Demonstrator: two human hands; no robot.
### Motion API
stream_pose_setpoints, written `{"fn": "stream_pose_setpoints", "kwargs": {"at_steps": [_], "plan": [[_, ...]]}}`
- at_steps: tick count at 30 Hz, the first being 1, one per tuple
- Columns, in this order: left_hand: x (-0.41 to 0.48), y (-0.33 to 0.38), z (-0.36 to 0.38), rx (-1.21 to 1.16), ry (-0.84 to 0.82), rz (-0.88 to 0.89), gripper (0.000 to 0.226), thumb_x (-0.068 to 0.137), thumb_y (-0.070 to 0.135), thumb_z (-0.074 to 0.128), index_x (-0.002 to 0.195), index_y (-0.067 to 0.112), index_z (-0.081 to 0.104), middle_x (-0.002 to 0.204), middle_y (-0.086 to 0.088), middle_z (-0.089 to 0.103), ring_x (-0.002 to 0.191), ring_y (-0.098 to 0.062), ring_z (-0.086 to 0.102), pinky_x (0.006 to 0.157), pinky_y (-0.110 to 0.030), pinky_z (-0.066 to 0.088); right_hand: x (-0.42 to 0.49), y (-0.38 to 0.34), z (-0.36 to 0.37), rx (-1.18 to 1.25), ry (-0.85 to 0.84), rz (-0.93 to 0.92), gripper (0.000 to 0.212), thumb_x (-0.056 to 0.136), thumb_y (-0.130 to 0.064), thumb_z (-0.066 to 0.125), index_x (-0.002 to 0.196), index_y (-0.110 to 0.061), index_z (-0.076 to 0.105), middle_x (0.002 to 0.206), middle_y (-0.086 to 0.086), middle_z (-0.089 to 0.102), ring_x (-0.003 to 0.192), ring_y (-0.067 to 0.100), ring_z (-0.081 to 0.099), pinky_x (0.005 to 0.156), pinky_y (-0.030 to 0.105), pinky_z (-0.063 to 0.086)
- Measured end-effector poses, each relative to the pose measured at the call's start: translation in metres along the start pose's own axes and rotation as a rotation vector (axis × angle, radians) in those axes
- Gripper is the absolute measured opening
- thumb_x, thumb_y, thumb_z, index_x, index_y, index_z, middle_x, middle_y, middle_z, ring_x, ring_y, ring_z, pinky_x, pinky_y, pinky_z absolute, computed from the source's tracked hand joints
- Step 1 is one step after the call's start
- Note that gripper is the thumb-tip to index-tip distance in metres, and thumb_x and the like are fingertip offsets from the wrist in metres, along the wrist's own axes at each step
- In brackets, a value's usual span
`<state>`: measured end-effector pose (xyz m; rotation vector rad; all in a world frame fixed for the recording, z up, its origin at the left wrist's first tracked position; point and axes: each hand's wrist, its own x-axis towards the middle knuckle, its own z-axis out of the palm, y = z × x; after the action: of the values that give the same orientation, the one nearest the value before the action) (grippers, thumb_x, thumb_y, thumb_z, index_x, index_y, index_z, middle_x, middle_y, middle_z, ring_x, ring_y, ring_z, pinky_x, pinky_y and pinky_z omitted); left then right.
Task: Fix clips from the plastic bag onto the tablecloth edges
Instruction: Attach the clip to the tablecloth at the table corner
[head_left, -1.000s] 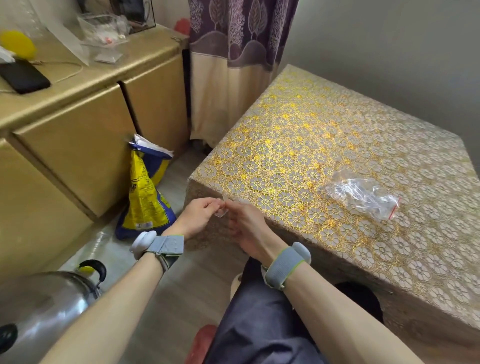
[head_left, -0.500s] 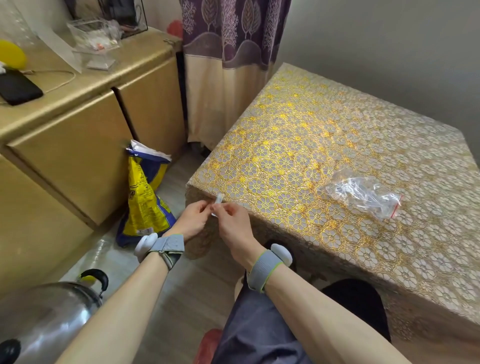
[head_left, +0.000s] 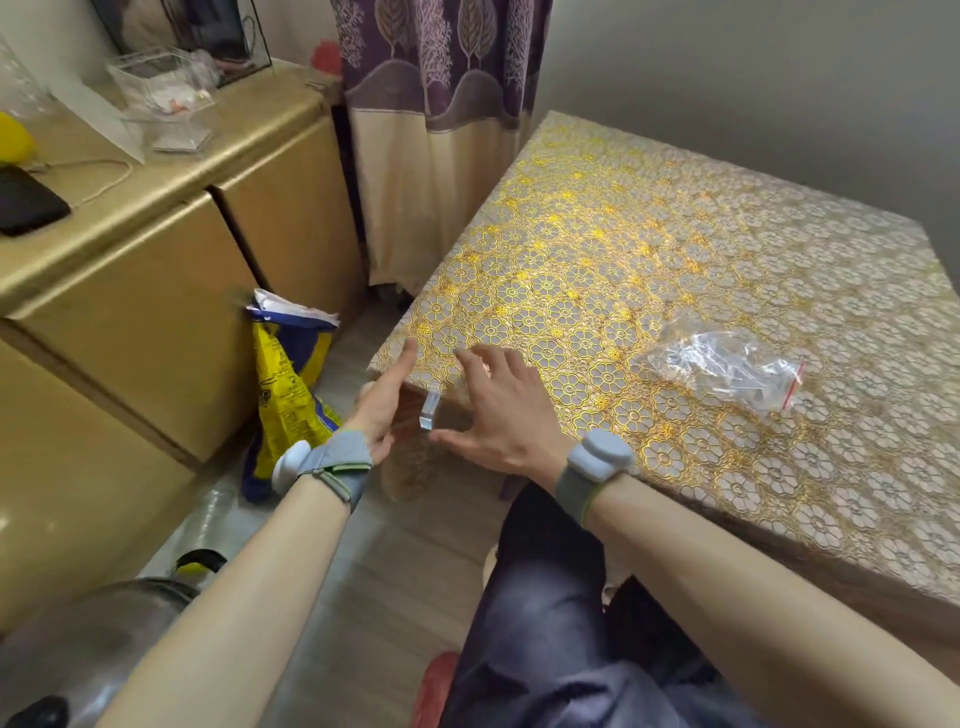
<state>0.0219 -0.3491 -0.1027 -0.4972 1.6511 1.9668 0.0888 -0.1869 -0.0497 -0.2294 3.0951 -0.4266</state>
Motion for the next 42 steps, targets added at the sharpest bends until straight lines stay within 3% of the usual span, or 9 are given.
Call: {"fn": "stream_pose_setpoints", "kwargs": {"at_steps": [2,4,9,14,19,23,26,32,42], "plan": [[0.003,0.004,0.003,-0.006,0.064,0.000,0.109,0.039,0.075,0.082,0.124,0.012,0.059,0.102,-0.009,0.069,0.092,-0.027,0.069,0.081,-0.041,0.056,0.009,0.006,0.006,-0.086,-0.087,-0.008,0.130,0.064,-0.080,0.067,0.159,-0.017,0.005,0.167,0.010,0.006,0.154,0.031,0.003,0.123,0.052,0.010],[0.003,0.007,0.004,-0.027,0.080,0.025,0.098,0.041,0.060,0.089,0.121,0.010,0.062,0.079,-0.004,0.068,0.072,-0.023,0.070,0.062,-0.033,0.055,0.018,0.013,0.015,-0.144,-0.116,-0.016,0.140,0.061,-0.088,0.062,0.159,-0.016,-0.007,0.167,0.012,-0.011,0.154,0.030,-0.014,0.123,0.054,-0.004],[0.004,0.006,0.006,-0.077,-0.011,0.064,0.040,0.082,0.026,0.075,0.114,0.005,0.064,0.047,0.008,0.058,0.044,-0.007,0.058,0.042,-0.016,0.045,0.031,0.020,0.028,-0.174,-0.135,-0.014,0.132,0.068,-0.096,0.038,0.158,-0.013,-0.011,0.166,0.015,-0.015,0.152,0.033,-0.019,0.123,0.056,-0.003],[0.012,0.003,0.001,-0.121,-0.081,0.026,0.025,0.072,0.026,0.081,0.092,0.015,0.070,0.062,0.001,0.063,0.064,-0.017,0.057,0.056,-0.026,0.050,0.032,0.022,0.032,-0.186,-0.115,-0.029,0.129,0.070,-0.095,0.032,0.158,-0.011,-0.011,0.166,0.017,-0.014,0.152,0.035,-0.017,0.122,0.058,-0.002],[0.016,0.005,-0.005,-0.095,-0.128,-0.006,0.054,0.056,0.033,0.091,0.101,0.017,0.067,0.085,-0.009,0.060,0.077,-0.023,0.057,0.070,-0.035,0.048,0.033,0.020,0.035,-0.204,-0.110,-0.030,0.117,0.080,-0.087,0.031,0.158,-0.009,-0.006,0.166,0.020,-0.010,0.152,0.039,-0.013,0.121,0.061,0.001],[0.013,0.005,-0.003,-0.110,-0.110,0.023,0.028,0.067,0.028,0.083,0.089,0.018,0.069,0.084,-0.008,0.062,0.076,-0.021,0.059,0.068,-0.030,0.051,0.036,0.017,0.039,-0.199,-0.095,-0.002,0.103,0.089,-0.077,0.030,0.159,-0.010,-0.003,0.166,0.019,-0.007,0.153,0.038,-0.010,0.121,0.061,0.001],[0.008,0.004,0.003,-0.123,-0.089,0.046,0.004,0.086,0.018,0.069,0.083,0.017,0.065,0.062,0.001,0.059,0.058,-0.012,0.059,0.056,-0.024,0.052,0.035,0.016,0.042,-0.167,-0.058,0.014,0.098,0.090,-0.070,0.040,0.159,-0.011,0.004,0.167,0.017,0.001,0.154,0.037,-0.003,0.122,0.059,0.003],[0.001,0.006,0.009,-0.116,-0.075,0.060,0.010,0.091,0.015,0.061,0.081,0.018,0.061,0.049,0.009,0.058,0.045,-0.003,0.058,0.052,-0.014,0.050,0.034,0.015,0.041,-0.160,-0.057,0.017,0.094,0.092,-0.060,0.049,0.159,-0.012,0.003,0.168,0.015,-0.001,0.154,0.035,-0.003,0.122,0.059,0.004],[0.005,0.005,0.004,-0.061,-0.039,0.030,0.011,0.079,0.027,0.075,0.083,0.020,0.067,0.065,0.002,0.059,0.064,-0.013,0.058,0.069,-0.025,0.049,0.032,0.018,0.042,-0.101,-0.036,0.014,0.091,0.092,-0.071,0.033,0.158,-0.014,0.006,0.168,0.012,0.001,0.155,0.032,-0.002,0.123,0.056,0.003]]}}
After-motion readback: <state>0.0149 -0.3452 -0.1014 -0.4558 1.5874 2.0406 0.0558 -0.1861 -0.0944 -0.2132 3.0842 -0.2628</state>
